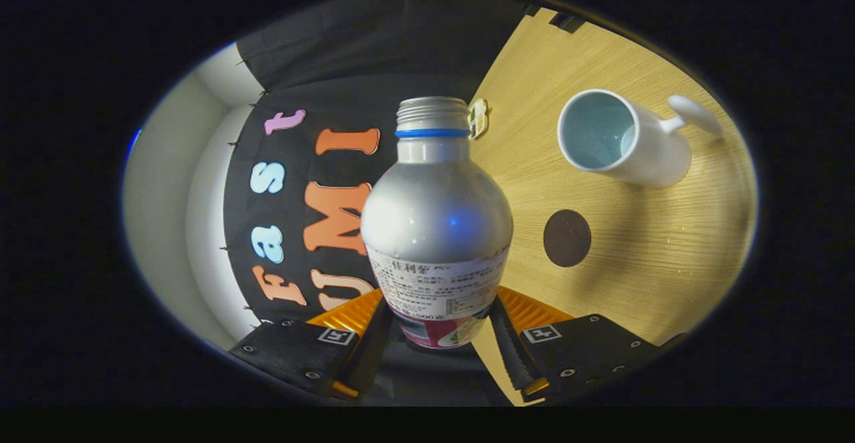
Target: Take the bottle from table, then pour the juice into the cup, finally place the bottle on the coaster
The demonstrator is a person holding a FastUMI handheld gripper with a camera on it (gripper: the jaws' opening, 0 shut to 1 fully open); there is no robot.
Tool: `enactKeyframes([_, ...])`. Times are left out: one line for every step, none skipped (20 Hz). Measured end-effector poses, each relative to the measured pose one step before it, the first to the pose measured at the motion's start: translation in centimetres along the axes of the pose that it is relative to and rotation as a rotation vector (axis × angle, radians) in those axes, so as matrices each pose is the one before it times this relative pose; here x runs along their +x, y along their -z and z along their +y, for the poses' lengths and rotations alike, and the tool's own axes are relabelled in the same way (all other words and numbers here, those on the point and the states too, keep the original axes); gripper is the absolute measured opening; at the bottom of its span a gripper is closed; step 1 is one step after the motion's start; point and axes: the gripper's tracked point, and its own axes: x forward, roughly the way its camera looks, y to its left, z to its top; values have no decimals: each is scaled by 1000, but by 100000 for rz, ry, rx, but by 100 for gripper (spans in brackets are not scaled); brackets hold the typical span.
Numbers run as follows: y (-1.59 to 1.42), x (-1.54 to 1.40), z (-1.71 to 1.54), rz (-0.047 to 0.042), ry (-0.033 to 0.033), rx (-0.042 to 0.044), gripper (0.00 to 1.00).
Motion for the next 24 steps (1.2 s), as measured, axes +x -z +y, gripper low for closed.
enactKeyframes([-26, 234, -12, 46, -27, 2473, 75])
enactKeyframes([114, -21, 20, 236, -99, 2475, 75])
enactKeyframes([93, 172, 104, 149, -405, 2145, 75])
enactKeyframes([29, 27, 19, 11, -83, 2095, 76])
enactKeyframes([-35, 141, -82, 56, 205, 1848, 76])
enactKeyframes([14, -80, 25, -211, 58, 1563, 75])
enactKeyframes([-14, 120, 71, -106, 61, 1373, 75])
enactKeyframes([18, 121, 140, -44, 50, 1397, 75])
enactKeyframes([-94, 114, 177, -53, -233, 1534, 76])
enactKeyframes([75, -46, 285, 138, -676, 1337, 75])
enactKeyframes([97, 178, 315, 259, -489, 1348, 75])
enactKeyframes([39, -26, 78, 221, -295, 1437, 75])
enactKeyframes([5, 249, 269, 182, -166, 1590, 75])
enactKeyframes([76, 4, 120, 82, 9, 1687, 75])
enactKeyframes([-55, 27, 5, -185, 185, 1537, 75])
enactKeyframes([-49, -36, 102, -218, 151, 1361, 76])
enactKeyframes([-13, 117, 105, -174, 134, 1294, 76])
enactKeyframes([-172, -66, 216, -329, -153, 1273, 76])
enactKeyframes([-60, 61, 86, -213, 0, 1077, 76])
enactKeyframes([-134, -112, -45, -329, 47, 933, 76])
enactKeyframes([-187, 94, -70, -434, 533, 1148, 76])
enactKeyframes([-301, 5, 183, -626, 380, 1212, 76])
enactKeyframes([-199, 54, -78, -421, 54, 1244, 76])
enactKeyframes([-38, -260, 221, -340, 128, 1386, 76])
